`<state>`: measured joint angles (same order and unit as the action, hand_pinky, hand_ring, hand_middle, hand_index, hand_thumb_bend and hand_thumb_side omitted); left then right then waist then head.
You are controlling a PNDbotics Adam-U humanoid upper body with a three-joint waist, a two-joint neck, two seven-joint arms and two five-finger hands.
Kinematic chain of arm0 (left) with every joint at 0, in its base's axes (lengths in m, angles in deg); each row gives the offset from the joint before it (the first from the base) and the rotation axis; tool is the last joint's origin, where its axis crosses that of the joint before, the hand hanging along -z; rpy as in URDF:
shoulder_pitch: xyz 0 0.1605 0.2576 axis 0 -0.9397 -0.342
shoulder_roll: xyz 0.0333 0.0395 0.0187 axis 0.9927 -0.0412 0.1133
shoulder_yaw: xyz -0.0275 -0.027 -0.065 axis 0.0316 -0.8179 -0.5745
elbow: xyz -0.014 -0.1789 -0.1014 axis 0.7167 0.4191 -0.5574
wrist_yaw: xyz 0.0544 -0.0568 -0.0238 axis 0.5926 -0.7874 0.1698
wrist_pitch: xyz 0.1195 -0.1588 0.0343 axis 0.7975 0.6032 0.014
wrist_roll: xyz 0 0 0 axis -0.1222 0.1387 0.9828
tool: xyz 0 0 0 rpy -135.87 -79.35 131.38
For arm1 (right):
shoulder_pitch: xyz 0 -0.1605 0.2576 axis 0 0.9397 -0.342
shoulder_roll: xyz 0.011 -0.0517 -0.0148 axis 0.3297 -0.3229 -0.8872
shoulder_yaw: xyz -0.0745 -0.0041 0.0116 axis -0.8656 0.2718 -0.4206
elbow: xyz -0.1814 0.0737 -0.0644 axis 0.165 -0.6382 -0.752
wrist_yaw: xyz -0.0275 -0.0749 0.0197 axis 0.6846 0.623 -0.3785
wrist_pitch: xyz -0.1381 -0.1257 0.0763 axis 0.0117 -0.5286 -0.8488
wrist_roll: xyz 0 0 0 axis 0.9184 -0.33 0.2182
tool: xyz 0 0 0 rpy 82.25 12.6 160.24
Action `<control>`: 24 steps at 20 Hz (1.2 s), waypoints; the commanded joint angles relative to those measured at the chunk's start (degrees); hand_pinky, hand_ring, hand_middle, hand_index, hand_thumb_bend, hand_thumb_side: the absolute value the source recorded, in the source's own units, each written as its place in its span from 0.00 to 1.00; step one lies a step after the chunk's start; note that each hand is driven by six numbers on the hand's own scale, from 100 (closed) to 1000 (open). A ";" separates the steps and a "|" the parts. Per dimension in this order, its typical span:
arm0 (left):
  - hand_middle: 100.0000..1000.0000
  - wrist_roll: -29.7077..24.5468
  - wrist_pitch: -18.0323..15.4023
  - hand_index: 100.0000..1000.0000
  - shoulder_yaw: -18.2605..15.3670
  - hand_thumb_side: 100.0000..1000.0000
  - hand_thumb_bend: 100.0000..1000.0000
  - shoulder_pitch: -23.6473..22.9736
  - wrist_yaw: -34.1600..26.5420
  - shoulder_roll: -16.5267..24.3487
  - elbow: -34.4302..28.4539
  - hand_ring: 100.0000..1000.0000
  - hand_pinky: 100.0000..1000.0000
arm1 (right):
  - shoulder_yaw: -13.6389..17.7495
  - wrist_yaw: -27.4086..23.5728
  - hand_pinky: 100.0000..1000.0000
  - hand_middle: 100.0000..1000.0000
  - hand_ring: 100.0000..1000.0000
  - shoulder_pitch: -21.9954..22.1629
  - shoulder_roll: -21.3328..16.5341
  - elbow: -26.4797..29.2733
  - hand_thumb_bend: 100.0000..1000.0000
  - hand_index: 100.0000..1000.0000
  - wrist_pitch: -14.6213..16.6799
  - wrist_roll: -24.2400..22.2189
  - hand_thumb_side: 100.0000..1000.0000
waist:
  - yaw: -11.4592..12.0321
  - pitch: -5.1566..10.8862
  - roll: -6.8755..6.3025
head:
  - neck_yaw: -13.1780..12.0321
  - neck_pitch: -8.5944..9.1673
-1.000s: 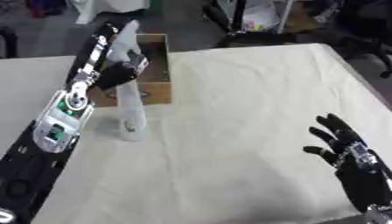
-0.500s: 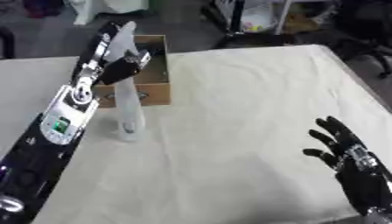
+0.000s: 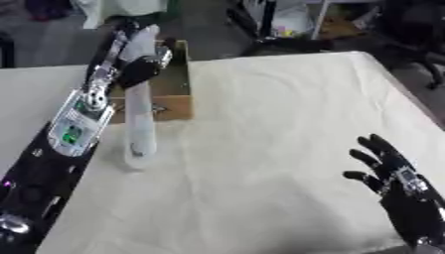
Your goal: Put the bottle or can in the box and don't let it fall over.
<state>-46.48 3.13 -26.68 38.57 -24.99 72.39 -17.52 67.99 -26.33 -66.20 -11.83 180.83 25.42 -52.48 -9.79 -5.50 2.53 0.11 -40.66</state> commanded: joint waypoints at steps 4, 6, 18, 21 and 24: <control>0.58 -0.99 0.18 0.57 -0.45 0.15 0.00 1.20 -0.41 0.43 -0.55 0.94 0.16 | 0.03 -0.13 0.71 0.97 0.95 -0.24 -0.32 0.59 0.00 1.00 0.07 -0.20 0.73 | -0.13 0.71 -0.13 | 0.06 0.76; 0.44 -0.61 0.16 0.47 -0.61 0.14 0.00 1.07 -0.86 0.38 -0.63 0.84 0.05 | 0.04 -0.12 0.71 0.97 0.95 -0.23 -0.30 0.58 0.00 1.00 0.06 -0.21 0.73 | -0.13 0.74 -0.13 | 0.11 0.78; 0.24 4.86 -0.40 0.34 -3.79 0.25 0.00 2.88 -8.98 4.52 -5.00 0.63 0.00 | 0.05 -0.08 0.71 0.97 0.95 -0.15 -0.40 0.52 0.00 1.00 0.01 -0.23 0.74 | -0.25 0.98 -0.27 | 0.09 0.80; 0.25 6.40 -0.27 0.34 -5.16 0.24 0.00 4.90 -9.15 6.27 -2.84 0.63 0.00 | -0.11 -0.11 0.71 0.97 0.95 -0.12 -0.48 0.47 0.00 1.00 -0.03 -0.37 0.74 | -0.66 1.11 -0.31 | -0.22 0.90; 0.24 8.87 -0.55 0.35 -7.07 0.25 0.00 7.52 -8.63 7.64 1.22 0.63 0.00 | -0.47 -0.21 0.71 0.97 0.95 -0.29 -0.63 0.48 0.00 1.00 -0.10 -0.74 0.74 | -1.42 0.92 -0.46 | -0.52 1.33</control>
<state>-38.57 2.73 -32.48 44.39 -33.70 78.09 -16.75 67.59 -26.37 -66.22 -11.82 180.80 25.20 -52.92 -11.29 -5.29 2.12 -0.18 -40.14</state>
